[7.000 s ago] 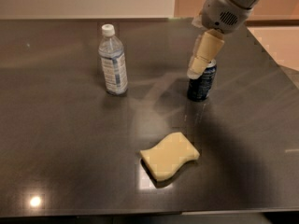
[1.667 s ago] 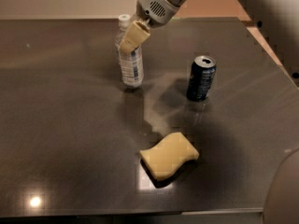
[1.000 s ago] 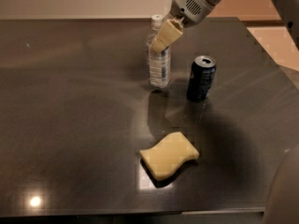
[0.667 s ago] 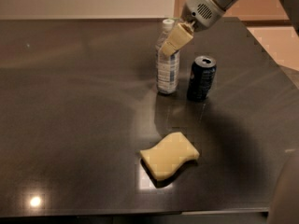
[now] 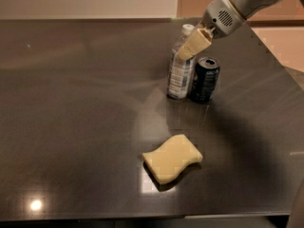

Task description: Move blue plastic bottle near pepsi can

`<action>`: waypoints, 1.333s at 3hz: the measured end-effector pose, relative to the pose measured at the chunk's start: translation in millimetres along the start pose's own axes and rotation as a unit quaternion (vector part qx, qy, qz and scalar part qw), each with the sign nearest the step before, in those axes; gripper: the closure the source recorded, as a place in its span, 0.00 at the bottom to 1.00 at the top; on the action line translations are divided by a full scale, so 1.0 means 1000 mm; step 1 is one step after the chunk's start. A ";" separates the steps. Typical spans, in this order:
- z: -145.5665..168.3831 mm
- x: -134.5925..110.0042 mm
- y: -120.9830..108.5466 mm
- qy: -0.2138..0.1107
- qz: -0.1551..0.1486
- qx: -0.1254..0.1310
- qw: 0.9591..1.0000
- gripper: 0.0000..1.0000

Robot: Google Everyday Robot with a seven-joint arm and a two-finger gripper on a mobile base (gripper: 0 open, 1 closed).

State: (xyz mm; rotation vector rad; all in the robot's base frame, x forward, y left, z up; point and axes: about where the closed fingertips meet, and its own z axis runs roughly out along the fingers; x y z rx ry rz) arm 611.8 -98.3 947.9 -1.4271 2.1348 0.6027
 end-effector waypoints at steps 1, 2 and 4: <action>-0.001 0.008 -0.001 -0.005 0.007 -0.001 1.000 0.35; -0.002 0.007 0.000 -0.005 0.007 -0.002 1.000 0.12; 0.001 0.006 -0.001 -0.006 0.007 -0.002 1.000 0.00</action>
Offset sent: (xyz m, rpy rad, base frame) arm -0.0024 -0.0066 -0.0045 0.0132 0.0073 -0.0106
